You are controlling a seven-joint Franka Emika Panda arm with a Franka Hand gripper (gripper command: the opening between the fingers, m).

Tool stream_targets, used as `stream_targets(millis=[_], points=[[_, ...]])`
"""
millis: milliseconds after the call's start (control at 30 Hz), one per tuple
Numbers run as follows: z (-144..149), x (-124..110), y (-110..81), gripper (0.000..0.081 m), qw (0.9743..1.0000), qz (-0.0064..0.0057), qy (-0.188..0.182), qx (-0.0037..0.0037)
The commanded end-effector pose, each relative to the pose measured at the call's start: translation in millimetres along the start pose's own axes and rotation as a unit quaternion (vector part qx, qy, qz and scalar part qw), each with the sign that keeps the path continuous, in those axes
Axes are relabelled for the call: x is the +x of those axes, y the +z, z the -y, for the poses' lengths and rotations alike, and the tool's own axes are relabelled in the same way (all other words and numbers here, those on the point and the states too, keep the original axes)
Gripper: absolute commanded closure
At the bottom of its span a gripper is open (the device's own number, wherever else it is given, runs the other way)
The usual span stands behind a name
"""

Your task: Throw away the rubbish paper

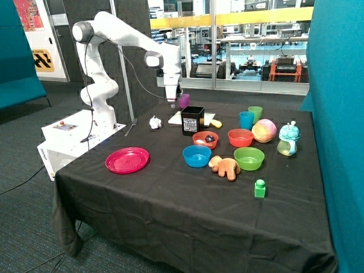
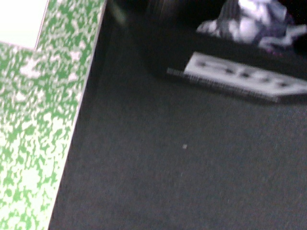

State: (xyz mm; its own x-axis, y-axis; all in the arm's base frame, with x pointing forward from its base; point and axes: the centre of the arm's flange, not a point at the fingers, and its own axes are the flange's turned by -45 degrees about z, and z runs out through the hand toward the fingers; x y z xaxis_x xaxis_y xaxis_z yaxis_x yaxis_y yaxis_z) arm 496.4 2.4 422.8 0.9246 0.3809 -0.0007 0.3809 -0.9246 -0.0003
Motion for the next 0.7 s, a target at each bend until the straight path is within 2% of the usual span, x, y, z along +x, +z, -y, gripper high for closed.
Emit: stream_targets(millis=[0, 133, 300, 367, 500, 533, 567, 600, 667], points=[[12.8, -37.3, 3.0, 0.0079, 0.9999, -0.0003, -0.011, -0.00016], [23.8, -50.4, 9.4, 0.0093, 0.9992, -0.0003, -0.041, -0.00017], [44.2, -67.3, 16.5, 0.0096, 0.9960, -0.0003, -0.089, -0.00018], [49.9, -72.0, 18.3, 0.0097, 0.9953, -0.0003, -0.097, -0.00019], [63.5, -84.6, 22.8, 0.0085, 0.9915, -0.0003, -0.130, -0.00020], [67.2, -88.2, 23.9, 0.0085, 0.9898, -0.0003, -0.142, -0.00020], [69.3, -90.3, 24.6, 0.0087, 0.9896, -0.0003, -0.144, -0.00020], [72.0, -93.1, 25.7, 0.0082, 0.9881, -0.0003, -0.154, -0.00020], [75.4, -97.7, 27.8, 0.0072, 0.9868, -0.0003, -0.162, -0.00021]])
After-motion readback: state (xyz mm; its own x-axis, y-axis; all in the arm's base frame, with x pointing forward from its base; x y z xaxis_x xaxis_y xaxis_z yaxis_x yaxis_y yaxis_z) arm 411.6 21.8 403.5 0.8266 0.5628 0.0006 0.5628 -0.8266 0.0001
